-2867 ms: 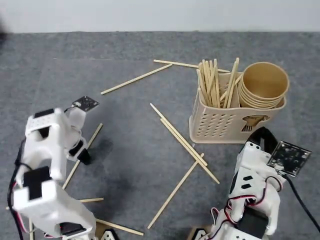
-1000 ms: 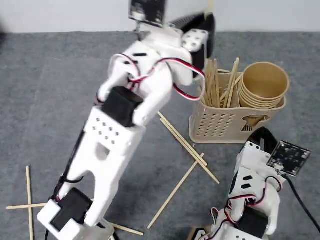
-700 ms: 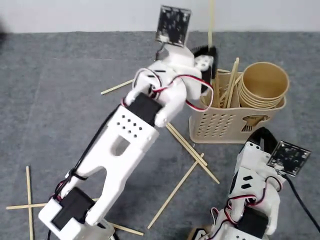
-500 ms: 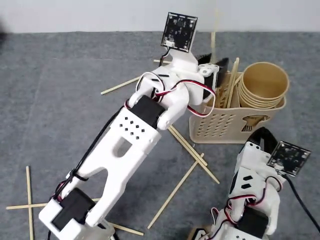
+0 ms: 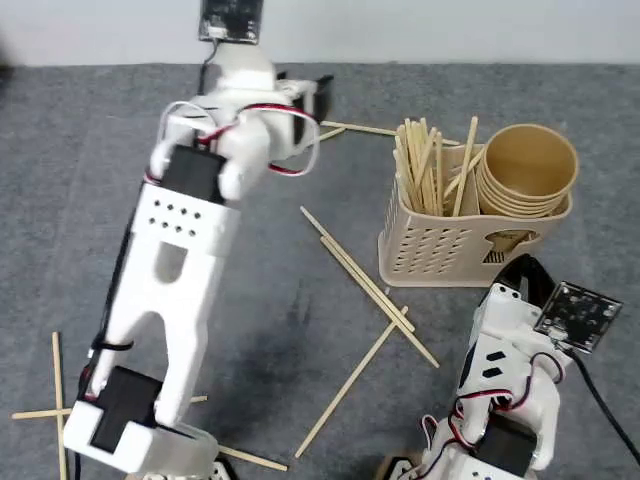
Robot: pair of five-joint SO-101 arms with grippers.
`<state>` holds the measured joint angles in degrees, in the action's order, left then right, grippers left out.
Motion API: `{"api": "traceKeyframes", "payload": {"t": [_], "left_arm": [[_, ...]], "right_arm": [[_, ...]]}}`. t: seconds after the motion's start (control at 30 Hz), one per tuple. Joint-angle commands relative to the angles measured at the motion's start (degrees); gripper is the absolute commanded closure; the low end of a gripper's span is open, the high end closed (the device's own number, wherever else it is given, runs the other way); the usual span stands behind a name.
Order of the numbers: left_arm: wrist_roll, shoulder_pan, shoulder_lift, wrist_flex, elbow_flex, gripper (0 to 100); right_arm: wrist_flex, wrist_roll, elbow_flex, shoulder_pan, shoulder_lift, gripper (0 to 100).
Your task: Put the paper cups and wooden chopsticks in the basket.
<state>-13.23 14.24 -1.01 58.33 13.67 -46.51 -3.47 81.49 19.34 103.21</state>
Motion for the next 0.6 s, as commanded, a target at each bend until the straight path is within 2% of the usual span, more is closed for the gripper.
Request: {"api": "traceKeyframes", "payload": {"t": [0.0, 0.13, 0.23, 0.4, 0.57], "left_arm": [[6.3, -2.8, 0.6, 2.8, 2.6, 80], [12.9, -3.9, 6.7, 6.3, 2.7, 80], [15.0, -3.5, 10.6, 9.1, 2.7, 80], [14.2, -4.0, 14.8, 11.1, 2.6, 80], [8.0, -10.4, 15.1, 12.8, 2.8, 80]], "right_arm": [[0.1, -0.3, -0.4, 0.0, 0.7, 98.9], [0.1, -0.3, -0.3, 0.0, 0.7, 98.9], [0.1, -0.3, -0.3, -0.1, 0.7, 98.9], [0.1, -0.3, -0.3, 0.0, 0.7, 98.9], [-0.6, -0.3, -3.3, -0.2, 0.7, 98.9]]}}
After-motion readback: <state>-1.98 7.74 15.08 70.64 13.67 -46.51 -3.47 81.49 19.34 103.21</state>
